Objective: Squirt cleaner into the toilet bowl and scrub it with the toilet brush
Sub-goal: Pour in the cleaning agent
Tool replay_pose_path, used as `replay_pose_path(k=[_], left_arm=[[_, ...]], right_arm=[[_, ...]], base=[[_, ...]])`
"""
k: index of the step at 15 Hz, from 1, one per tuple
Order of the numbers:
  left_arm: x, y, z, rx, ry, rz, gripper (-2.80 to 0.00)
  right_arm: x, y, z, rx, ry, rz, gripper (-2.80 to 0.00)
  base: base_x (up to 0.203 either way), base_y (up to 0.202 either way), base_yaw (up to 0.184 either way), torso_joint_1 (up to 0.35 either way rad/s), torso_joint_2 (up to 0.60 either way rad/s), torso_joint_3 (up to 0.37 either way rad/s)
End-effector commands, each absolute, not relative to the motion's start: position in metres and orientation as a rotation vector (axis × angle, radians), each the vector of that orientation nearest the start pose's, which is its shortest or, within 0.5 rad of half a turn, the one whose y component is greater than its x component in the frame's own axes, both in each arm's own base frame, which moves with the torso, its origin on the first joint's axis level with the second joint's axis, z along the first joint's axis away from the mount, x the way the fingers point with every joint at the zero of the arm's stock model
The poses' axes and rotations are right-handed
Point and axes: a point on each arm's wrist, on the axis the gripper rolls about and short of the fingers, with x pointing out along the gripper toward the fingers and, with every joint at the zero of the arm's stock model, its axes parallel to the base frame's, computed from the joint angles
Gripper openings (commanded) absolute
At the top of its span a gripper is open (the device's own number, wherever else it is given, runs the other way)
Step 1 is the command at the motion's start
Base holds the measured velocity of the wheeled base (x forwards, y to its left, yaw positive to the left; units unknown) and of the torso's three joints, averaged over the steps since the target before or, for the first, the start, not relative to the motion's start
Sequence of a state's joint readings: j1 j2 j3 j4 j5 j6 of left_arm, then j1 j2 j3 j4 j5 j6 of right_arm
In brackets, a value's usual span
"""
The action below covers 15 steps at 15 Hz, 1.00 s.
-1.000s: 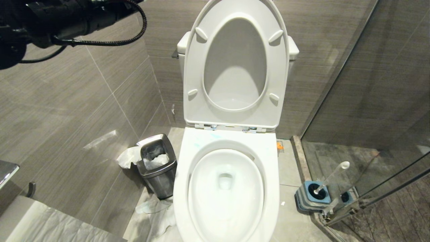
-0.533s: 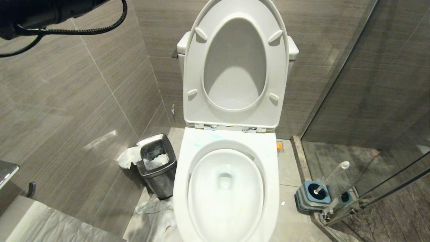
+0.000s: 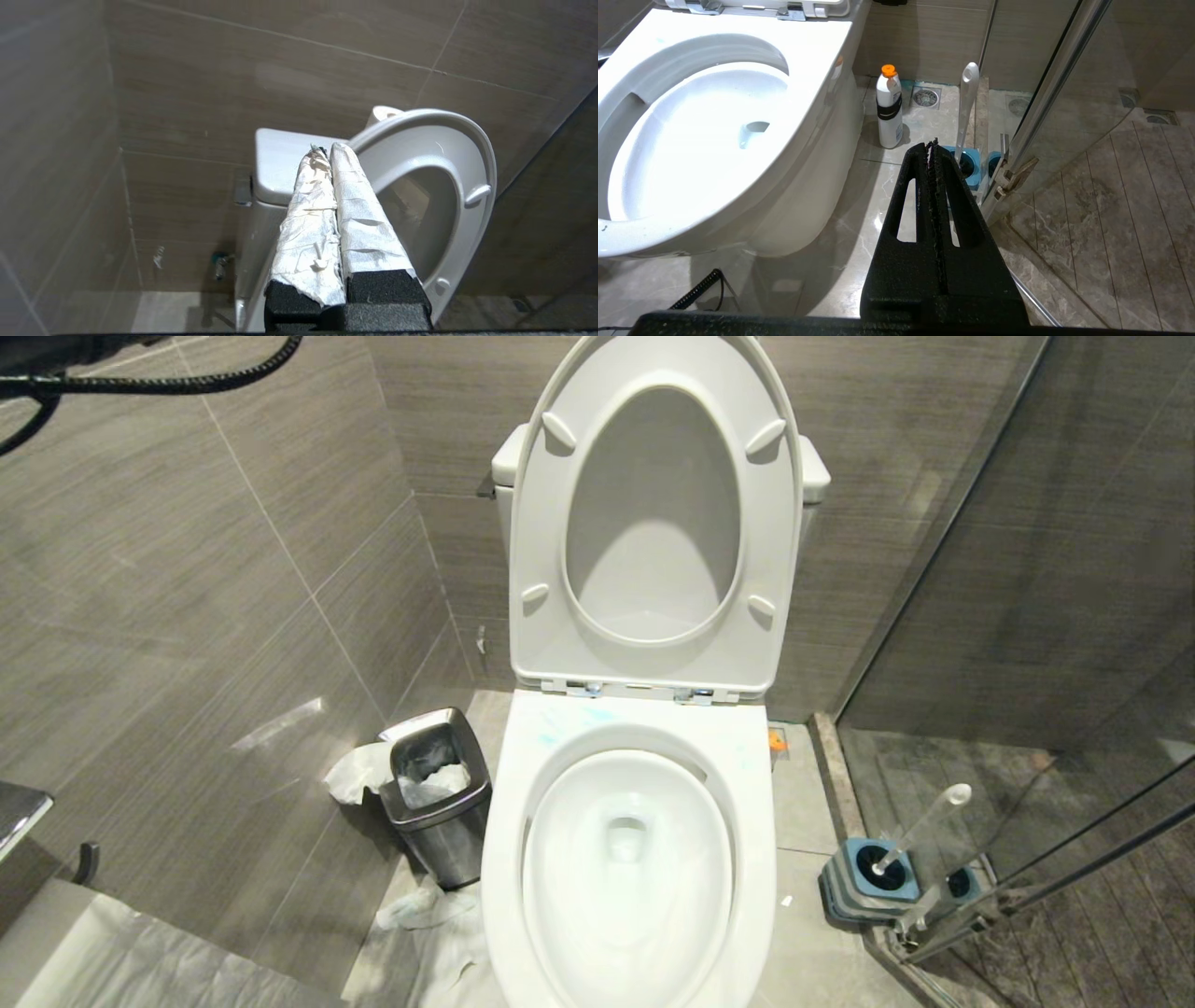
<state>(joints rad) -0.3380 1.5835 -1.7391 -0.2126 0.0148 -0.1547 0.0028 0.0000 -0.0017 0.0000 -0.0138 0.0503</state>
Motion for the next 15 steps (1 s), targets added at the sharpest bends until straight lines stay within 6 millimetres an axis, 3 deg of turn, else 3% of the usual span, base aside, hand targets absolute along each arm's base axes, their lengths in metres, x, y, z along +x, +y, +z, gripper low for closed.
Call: replay_pose_path(k=[1,4,8,12,15], left_arm=[[0.224,-0.07,0.452,-0.199,-0.398,-0.307,-2.8],[0.187,-0.052,0.466,-0.188,-0.426,-0.275,-2.8],[0.118,-0.027,0.478,-0.157,-0.444,-0.224,-2.8],[0.051,-0.008,0.475,-0.139,-0.428,-0.161,-2.8],[0.013,-0.001,0.468,-0.114,-0.445,-0.077,-2.8]], right_arm=[[-0.023,0.0,0.076,0.051,-0.002,-0.011,-2.8],[-0.023,0.0,0.076,0.051,-0.002,-0.011,-2.8],[-0.023,0.0,0.076,0.051,-0.002,-0.011,-2.8],[-0.023,0.0,0.076,0.051,-0.002,-0.011,-2.8],[-0.023,0.0,0.076,0.051,-0.003,-0.011,-2.8]], base=[[0.0,0.0,0.0,0.0,0.0,0.0],[0.0,0.0,0.0,0.0,0.0,0.0],[0.0,0.0,0.0,0.0,0.0,0.0],[0.0,0.0,0.0,0.0,0.0,0.0],[0.0,0.0,0.0,0.0,0.0,0.0]])
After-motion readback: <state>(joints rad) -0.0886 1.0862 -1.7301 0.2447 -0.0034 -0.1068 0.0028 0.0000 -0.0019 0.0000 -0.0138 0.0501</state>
